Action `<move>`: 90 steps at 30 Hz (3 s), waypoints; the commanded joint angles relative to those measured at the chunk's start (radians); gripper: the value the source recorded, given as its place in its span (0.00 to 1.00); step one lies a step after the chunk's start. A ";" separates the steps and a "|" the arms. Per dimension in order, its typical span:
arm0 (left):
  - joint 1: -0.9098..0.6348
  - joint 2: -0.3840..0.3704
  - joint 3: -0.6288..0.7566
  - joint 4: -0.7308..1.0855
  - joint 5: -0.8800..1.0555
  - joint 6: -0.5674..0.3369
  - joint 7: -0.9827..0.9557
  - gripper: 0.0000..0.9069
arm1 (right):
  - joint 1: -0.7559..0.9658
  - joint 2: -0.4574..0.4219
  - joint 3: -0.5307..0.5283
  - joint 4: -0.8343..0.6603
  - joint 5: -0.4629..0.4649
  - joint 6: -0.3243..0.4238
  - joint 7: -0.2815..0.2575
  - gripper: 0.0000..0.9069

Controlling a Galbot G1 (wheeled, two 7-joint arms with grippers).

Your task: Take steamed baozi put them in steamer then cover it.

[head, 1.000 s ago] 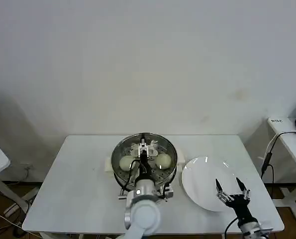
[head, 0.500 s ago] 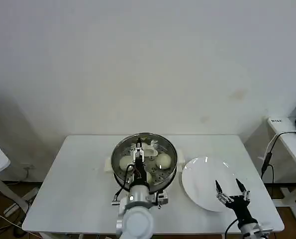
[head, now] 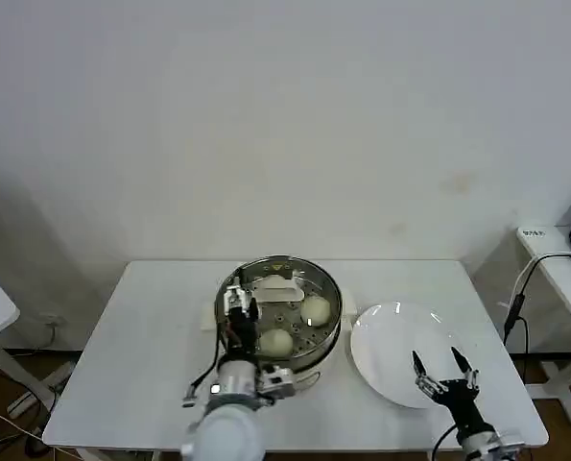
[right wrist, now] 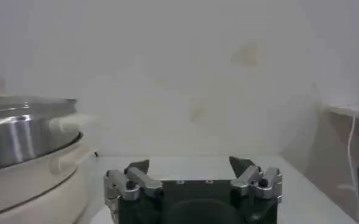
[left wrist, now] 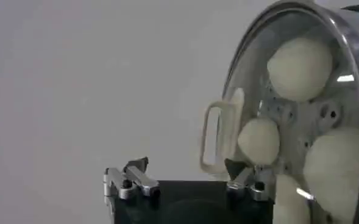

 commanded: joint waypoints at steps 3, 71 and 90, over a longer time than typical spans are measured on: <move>0.157 0.081 -0.424 -0.240 -0.828 -0.048 -0.084 1.00 | -0.021 -0.030 -0.018 0.043 0.006 -0.068 0.034 1.00; 0.590 -0.046 -0.661 -0.113 -1.260 -0.347 -0.219 1.00 | -0.031 -0.207 -0.123 0.129 -0.063 -0.212 0.117 1.00; 0.589 -0.041 -0.667 -0.121 -1.257 -0.347 -0.212 1.00 | -0.025 -0.191 -0.114 0.122 -0.149 -0.202 0.074 1.00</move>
